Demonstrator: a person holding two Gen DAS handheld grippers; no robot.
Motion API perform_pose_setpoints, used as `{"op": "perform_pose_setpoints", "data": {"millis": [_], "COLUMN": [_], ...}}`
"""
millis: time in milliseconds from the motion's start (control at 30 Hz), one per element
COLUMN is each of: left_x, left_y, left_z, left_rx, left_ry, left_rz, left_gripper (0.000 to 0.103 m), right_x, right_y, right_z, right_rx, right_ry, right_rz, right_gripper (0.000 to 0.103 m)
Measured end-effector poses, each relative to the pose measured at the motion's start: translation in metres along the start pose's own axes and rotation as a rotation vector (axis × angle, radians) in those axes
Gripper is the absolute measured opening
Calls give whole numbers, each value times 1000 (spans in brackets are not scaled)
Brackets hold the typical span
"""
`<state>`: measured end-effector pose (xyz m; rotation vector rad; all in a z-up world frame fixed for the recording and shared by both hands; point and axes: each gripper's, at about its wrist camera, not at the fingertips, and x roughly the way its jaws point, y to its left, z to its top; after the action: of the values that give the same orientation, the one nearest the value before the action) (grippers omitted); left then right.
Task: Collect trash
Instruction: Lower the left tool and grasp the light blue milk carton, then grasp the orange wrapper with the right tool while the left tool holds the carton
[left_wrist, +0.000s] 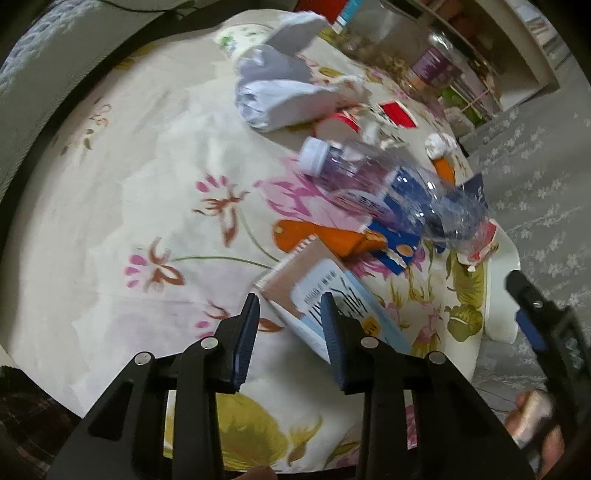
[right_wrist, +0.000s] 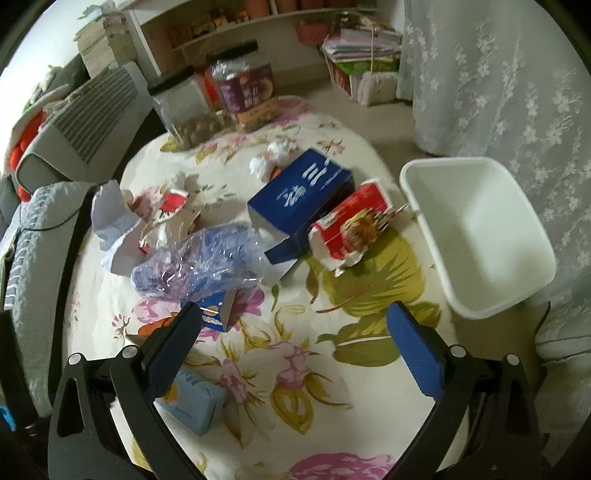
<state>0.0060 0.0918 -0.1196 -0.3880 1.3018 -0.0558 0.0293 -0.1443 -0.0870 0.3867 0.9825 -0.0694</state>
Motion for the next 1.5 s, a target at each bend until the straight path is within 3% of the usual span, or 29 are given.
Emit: {"op": "perform_pose_setpoints", "data": {"millis": [67, 167, 267, 400, 567, 633, 700, 767, 967, 1133, 1200, 1267, 1500], "left_x": [-3, -3, -2, 13, 47, 46, 41, 34, -12, -50, -58, -67, -65], "left_y": [17, 24, 16, -4, -18, -24, -27, -24, 17, 51, 61, 72, 102], "left_z": [1, -2, -4, -5, -4, -6, -5, -4, 2, 20, 26, 31, 37], "left_rx": [-71, -130, -142, -166, -202, -153, -104, -84, -93, -119, -133, -147, -208], "left_ry": [31, 44, 31, 16, 67, 48, 43, 46, -29, -140, -161, -187, -164], "left_rz": [-54, -80, -85, -51, 26, 45, 19, -16, -51, -34, -31, -18, -34], "left_gripper": [71, 72, 79, 86, 86, 77, 67, 66, 66, 66, 66, 66, 66], "right_x": [3, 3, 0, -4, -9, -6, -1, 7, 27, 29, 34, 46, 86], "right_y": [0, 0, -2, -11, -40, -50, -55, -51, 6, 74, 92, 100, 112], "right_z": [0, 4, 7, 10, 15, 16, 15, 12, -8, -27, -36, -42, -49], "right_rx": [10, 11, -4, -21, 19, 41, 68, 81, -73, -388, -473, -472, -290], "right_ry": [4, -18, -43, -75, -75, -56, -10, 38, 98, 15, 32, 122, 308], "right_rz": [-6, -26, -61, -121, -169, -169, -146, -91, -11, -9, 25, 95, 180], "right_gripper": [96, 96, 96, 96, 96, 96, 96, 96, 96, 95, 89, 77, 76]}}
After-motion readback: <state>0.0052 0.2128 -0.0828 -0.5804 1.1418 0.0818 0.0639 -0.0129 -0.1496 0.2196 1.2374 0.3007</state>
